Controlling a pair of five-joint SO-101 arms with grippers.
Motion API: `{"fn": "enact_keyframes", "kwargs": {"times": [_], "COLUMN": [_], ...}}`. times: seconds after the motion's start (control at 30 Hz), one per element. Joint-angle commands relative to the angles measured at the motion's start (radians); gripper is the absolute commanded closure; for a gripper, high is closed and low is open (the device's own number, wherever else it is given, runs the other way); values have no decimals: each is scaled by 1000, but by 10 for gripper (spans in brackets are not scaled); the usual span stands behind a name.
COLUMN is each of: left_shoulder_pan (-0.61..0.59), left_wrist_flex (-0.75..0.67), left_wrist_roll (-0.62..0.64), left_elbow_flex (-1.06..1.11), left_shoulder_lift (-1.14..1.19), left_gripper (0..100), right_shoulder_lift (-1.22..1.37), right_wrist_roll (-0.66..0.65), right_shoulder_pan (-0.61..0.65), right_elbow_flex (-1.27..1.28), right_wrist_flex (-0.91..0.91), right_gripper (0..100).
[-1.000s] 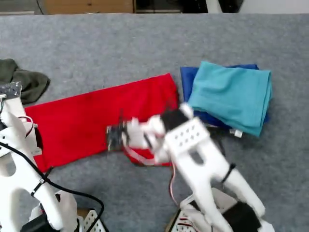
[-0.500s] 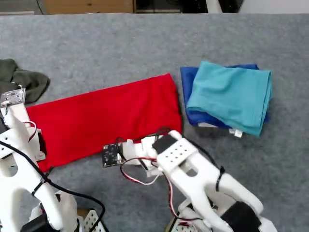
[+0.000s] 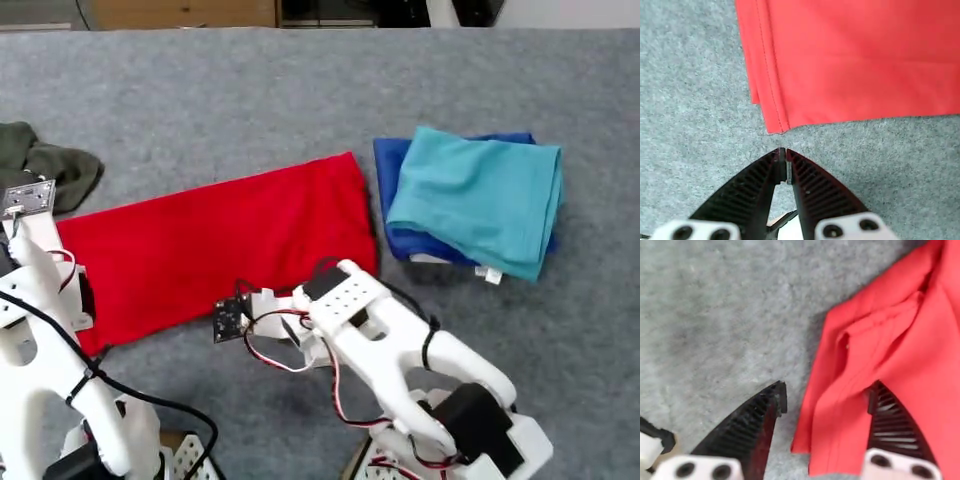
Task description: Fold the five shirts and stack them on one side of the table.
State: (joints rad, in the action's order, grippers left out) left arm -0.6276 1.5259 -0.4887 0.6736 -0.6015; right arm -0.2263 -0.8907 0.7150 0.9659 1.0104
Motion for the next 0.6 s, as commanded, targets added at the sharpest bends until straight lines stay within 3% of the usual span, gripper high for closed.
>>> {"fn": "enact_keyframes", "kwargs": {"times": [0.0, 0.3, 0.57], "left_shoulder_pan": [-8, -15, -110], "left_wrist_flex": [-9, 0, 0], "left_wrist_roll": [-9, -8, -12], "left_elbow_flex": [-14, -14, -86], "left_shoulder_lift": [-22, -22, -22], "left_gripper": [980, 980, 980], "right_shoulder_lift": [68, 228, 243], "right_wrist_roll": [11, -14, 23], "right_shoulder_pan": [-21, -74, -81], "right_elbow_flex": [-38, -194, -229], "right_wrist_flex": [-52, 17, 26], "right_gripper": [732, 742, 986]}}
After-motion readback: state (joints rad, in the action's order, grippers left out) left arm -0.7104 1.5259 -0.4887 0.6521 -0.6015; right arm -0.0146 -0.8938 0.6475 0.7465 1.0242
